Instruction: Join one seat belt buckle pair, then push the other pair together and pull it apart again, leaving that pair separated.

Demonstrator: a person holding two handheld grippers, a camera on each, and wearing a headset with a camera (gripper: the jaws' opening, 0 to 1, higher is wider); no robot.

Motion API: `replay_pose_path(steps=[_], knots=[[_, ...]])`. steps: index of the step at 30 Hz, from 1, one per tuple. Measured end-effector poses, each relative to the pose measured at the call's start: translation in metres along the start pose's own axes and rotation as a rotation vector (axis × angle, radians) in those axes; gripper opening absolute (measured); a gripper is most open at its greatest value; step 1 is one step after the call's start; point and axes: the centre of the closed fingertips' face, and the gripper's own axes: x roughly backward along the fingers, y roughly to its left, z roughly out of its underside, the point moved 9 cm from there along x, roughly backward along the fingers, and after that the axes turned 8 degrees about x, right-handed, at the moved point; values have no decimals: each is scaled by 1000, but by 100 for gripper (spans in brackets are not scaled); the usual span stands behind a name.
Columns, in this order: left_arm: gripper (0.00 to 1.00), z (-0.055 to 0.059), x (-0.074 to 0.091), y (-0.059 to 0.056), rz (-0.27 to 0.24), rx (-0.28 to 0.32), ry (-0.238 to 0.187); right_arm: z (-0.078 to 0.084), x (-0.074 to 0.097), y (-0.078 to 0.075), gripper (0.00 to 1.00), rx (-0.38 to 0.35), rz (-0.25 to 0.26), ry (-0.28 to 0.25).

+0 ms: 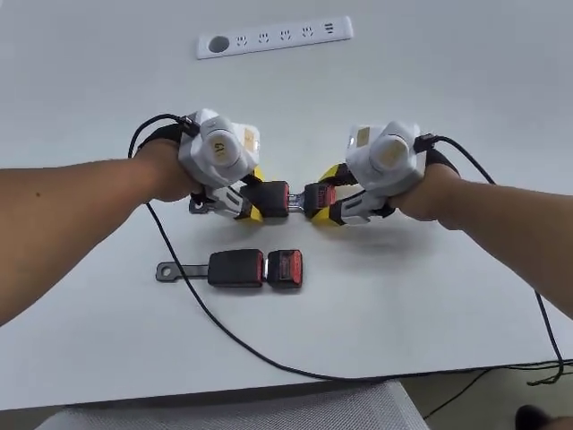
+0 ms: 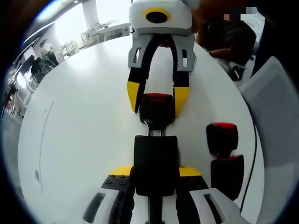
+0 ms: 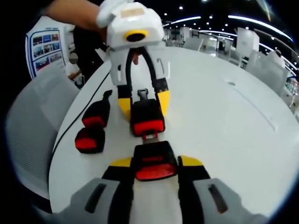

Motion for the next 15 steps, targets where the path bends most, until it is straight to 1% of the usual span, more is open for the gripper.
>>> replay_pose_path(steps=[2,7,10,15], knots=[[34,0,0,0,1,-3,3,2,2,0,36,6,-2,1],[34,0,0,-1,1,0,6,13,12,1,36,-7,1,-3],[34,0,0,-1,1,-1,8,16,16,1,36,1,-1,9],[34,0,0,-1,1,1,1,28,29,2,36,-11,3,14]])
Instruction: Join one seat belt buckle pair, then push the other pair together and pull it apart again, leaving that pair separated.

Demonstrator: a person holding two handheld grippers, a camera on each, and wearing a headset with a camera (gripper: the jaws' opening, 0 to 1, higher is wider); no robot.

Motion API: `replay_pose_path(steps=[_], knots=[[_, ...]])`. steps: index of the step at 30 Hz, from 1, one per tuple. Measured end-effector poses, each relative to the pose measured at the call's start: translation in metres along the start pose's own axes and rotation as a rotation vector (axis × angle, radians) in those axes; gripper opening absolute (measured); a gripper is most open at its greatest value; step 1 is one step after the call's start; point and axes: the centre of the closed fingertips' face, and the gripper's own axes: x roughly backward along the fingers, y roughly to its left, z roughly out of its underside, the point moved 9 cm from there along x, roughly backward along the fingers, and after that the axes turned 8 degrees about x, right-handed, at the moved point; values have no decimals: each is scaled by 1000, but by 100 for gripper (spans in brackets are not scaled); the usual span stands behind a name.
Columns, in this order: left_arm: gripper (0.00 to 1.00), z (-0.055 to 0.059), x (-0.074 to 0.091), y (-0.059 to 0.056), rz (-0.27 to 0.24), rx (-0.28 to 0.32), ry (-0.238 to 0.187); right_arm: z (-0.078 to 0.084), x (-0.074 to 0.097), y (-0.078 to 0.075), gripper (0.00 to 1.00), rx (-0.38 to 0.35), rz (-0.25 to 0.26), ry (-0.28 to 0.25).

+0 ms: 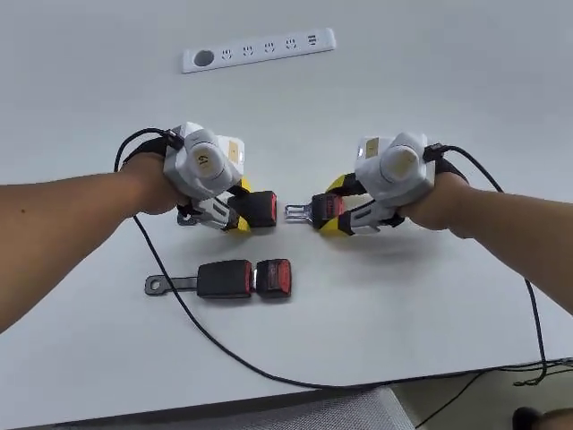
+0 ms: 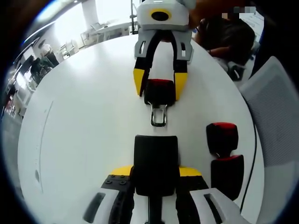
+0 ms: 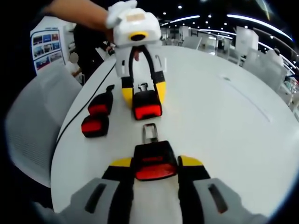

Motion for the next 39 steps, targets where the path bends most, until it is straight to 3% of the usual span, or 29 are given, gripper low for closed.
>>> replay_pose_path(steps=[13,28,39], knots=[[34,2,0,1,1,9,-18,28,28,-7,36,9,-4,27],[34,3,-1,1,0,14,-24,61,68,-10,36,-18,28,58],[34,2,-1,2,6,10,-15,83,91,-3,37,-45,55,70]])
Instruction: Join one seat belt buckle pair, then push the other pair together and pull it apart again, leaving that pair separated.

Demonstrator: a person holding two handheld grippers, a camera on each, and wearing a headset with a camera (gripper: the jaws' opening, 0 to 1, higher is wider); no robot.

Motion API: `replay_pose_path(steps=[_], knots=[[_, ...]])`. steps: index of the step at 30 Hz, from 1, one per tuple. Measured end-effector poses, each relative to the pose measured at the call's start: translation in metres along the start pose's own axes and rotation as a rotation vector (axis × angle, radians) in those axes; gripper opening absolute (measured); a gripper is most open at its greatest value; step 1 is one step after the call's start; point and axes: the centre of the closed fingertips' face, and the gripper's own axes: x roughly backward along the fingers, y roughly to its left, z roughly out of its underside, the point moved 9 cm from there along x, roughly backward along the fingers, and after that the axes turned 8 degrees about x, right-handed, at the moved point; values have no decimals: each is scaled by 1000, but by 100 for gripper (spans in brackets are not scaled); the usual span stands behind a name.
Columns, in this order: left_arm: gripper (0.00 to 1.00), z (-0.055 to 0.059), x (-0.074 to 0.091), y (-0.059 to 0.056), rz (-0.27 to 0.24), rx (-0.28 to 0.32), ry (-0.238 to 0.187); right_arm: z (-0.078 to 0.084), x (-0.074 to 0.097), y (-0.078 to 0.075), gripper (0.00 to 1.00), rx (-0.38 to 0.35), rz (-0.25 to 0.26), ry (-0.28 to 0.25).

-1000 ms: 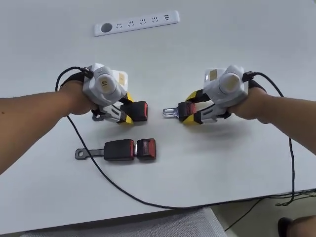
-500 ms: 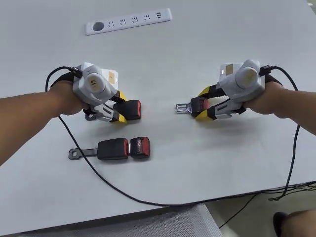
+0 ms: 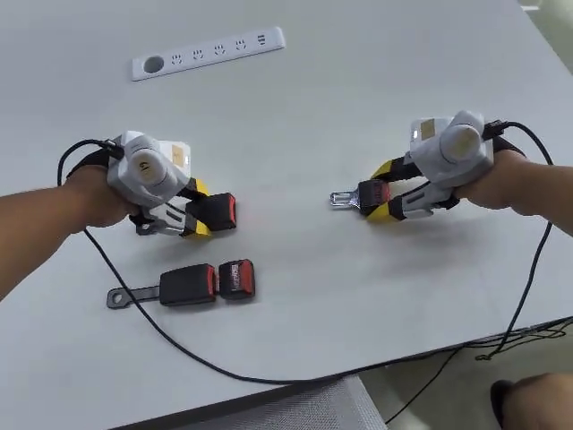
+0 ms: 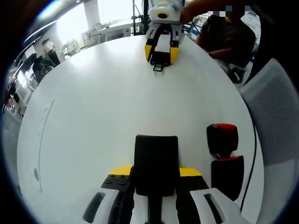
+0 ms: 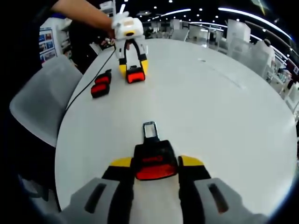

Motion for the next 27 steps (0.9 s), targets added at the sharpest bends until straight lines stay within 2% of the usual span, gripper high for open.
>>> replay_pose_path(steps=[10,18,20,22,25,27], knots=[[35,-2,0,0,1,-4,7,4,3,-1,37,-5,-2,-12],[35,-6,0,-1,-3,-9,36,2,2,-1,37,-15,5,-6],[36,-8,-1,-1,-9,16,59,1,2,0,38,-23,10,1],[36,-10,-1,-2,-15,16,71,-1,1,1,38,-21,15,16],[38,-11,-1,-3,-8,88,72,-2,1,2,38,-26,27,18],[42,-11,0,-5,-13,114,81,-2,1,3,38,-39,40,14]])
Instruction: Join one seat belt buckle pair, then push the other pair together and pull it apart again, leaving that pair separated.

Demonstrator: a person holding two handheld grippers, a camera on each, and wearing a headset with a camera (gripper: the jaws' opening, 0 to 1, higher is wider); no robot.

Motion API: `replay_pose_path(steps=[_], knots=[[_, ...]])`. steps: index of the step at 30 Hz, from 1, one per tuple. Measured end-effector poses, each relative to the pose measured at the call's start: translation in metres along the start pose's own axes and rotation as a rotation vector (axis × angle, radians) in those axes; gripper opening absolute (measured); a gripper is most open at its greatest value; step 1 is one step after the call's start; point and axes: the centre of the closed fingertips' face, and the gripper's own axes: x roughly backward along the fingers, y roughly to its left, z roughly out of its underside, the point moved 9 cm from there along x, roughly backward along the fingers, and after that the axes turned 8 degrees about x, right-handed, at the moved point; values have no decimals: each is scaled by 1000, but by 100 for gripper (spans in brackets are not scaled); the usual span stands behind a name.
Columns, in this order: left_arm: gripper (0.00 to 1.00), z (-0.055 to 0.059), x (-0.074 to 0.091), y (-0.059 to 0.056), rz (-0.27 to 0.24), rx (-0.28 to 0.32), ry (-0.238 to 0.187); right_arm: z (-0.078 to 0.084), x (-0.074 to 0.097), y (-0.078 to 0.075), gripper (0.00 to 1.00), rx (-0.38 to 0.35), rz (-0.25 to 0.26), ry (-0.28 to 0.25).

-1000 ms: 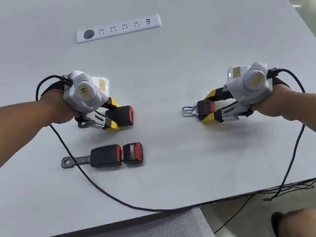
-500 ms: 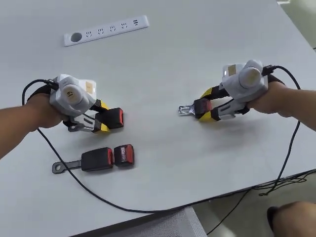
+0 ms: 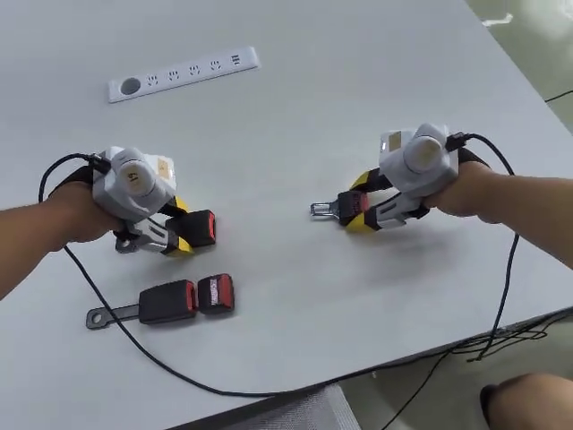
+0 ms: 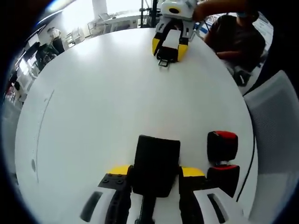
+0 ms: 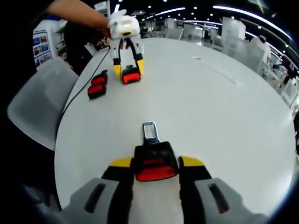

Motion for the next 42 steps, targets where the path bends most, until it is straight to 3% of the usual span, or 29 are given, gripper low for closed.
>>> replay_pose_path(steps=[2,4,6,8,9,13,16,21,23,25,28,31,34,36,39,42], knots=[[49,0,3,2,-42,15,25,0,1,2,38,-3,13,12],[54,-4,8,1,-54,66,-29,1,3,4,40,-29,36,27],[54,-8,14,0,-52,106,-81,-2,5,6,50,-93,73,-7],[56,-9,18,1,-80,121,-95,-4,8,9,62,-98,102,-21],[59,-11,20,-1,-86,148,-122,-5,9,11,64,-100,117,-26],[78,-13,26,-5,-135,199,-191,-10,18,16,74,-131,209,-65],[86,-15,33,-9,-167,289,-276,-14,24,21,83,-204,275,-116],[97,-14,46,-18,-217,405,-404,-24,35,30,92,-248,391,-162],[100,-13,54,-25,-228,482,-447,-28,38,34,95,-255,423,-180],[100,-12,63,-32,-253,477,-513,-30,40,41,95,-275,447,-174],[100,-2,73,-47,-270,475,-514,-37,42,52,96,-284,454,-203],[100,7,83,-59,-287,499,-589,-44,44,63,97,-271,464,-216],[100,19,88,-74,-292,504,-585,-50,45,71,96,-269,470,-239],[100,23,93,-86,-273,522,-648,-55,47,76,97,-281,482,-272],[100,35,98,-101,-304,477,-642,-61,47,86,99,-254,480,-284],[100,49,103,-113,-318,509,-670,-64,46,96,99,-227,476,-289]])
